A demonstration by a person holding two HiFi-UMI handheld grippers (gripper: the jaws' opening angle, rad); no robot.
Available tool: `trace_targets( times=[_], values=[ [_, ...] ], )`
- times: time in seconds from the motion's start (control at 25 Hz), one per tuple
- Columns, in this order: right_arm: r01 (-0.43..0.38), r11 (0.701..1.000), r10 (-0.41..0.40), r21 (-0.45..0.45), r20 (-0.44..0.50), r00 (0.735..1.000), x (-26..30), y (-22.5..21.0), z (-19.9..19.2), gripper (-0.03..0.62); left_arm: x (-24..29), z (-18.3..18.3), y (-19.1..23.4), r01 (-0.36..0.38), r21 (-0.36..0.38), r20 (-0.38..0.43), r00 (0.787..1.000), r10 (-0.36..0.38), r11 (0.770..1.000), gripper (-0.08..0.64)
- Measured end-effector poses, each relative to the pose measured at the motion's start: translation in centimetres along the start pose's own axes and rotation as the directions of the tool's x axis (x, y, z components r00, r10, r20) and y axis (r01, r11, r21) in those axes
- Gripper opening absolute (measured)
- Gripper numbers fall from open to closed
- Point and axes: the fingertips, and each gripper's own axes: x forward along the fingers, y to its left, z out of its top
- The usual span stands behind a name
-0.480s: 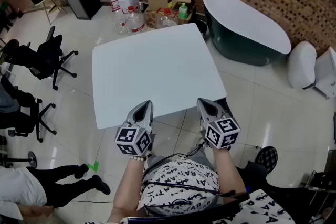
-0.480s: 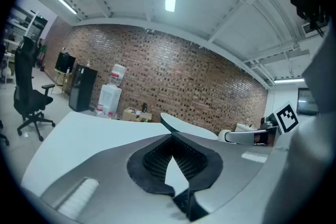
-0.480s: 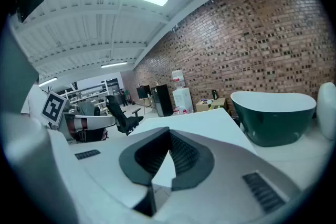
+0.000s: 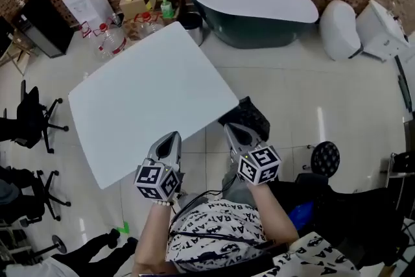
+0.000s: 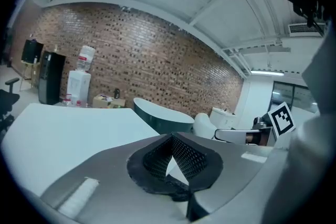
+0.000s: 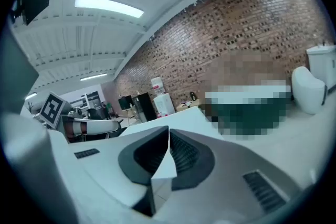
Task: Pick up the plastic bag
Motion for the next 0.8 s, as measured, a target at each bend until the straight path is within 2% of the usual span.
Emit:
trace_targets(
  times=[0.08,0.12,0.16,0.2,0.32,0.36,0.48,0.68,0.8],
  values=[
    [0.066,0.997,-0.066,0.05,-0.008,0.998,-1.6,-3.7,-1.8,0.026,2.9,-1.5,-3.2,0.071,0.018,-0.051,0.996,-0.07,0.997,0.0],
    [0.096,0.992,-0.095,0.079,-0.022,0.995,-2.3,-5.6,-3.0,0.073,4.4,-2.2,-4.8,0.109,0.025,-0.074,0.992,-0.107,0.994,0.0],
    [0.124,0.986,-0.12,0.109,-0.041,0.992,-2.9,-7.6,-4.3,0.183,6.0,-3.0,-6.4,0.146,0.032,-0.096,0.985,-0.142,0.989,0.0],
    [0.154,0.979,-0.147,0.135,-0.062,0.987,-3.5,-9.7,-5.5,0.213,7.6,-3.8,-7.9,0.18,0.038,-0.121,0.977,-0.175,0.983,0.0],
    [0.265,0.949,-0.242,0.17,-0.143,0.96,-5.5,-16.4,-9.9,0.222,12.3,-6.8,-12.5,0.268,0.047,-0.197,0.947,-0.254,0.962,0.0],
    [0.301,0.936,-0.27,0.183,-0.176,0.947,-6.2,-18.6,-11.7,0.277,13.6,-7.8,-13.9,0.292,0.045,-0.216,0.936,-0.276,0.955,0.0],
    [0.414,0.879,-0.352,0.234,-0.265,0.898,-8.2,-25.3,-17.5,0.336,17.1,-11.4,-17.5,0.344,0.031,-0.271,0.907,-0.323,0.939,0.0],
    [0.584,0.747,-0.475,0.318,-0.361,0.803,-11.0,-35.6,-27.1,0.336,22.6,-18.7,-21.3,0.407,0.001,-0.356,0.854,-0.38,0.914,0.0],
    [0.645,0.683,-0.516,0.344,-0.398,0.758,-10.8,-41.6,-32.9,0.336,26.5,-23.9,-22.0,0.421,0.0,-0.389,0.836,-0.388,0.907,0.0]
  ],
)
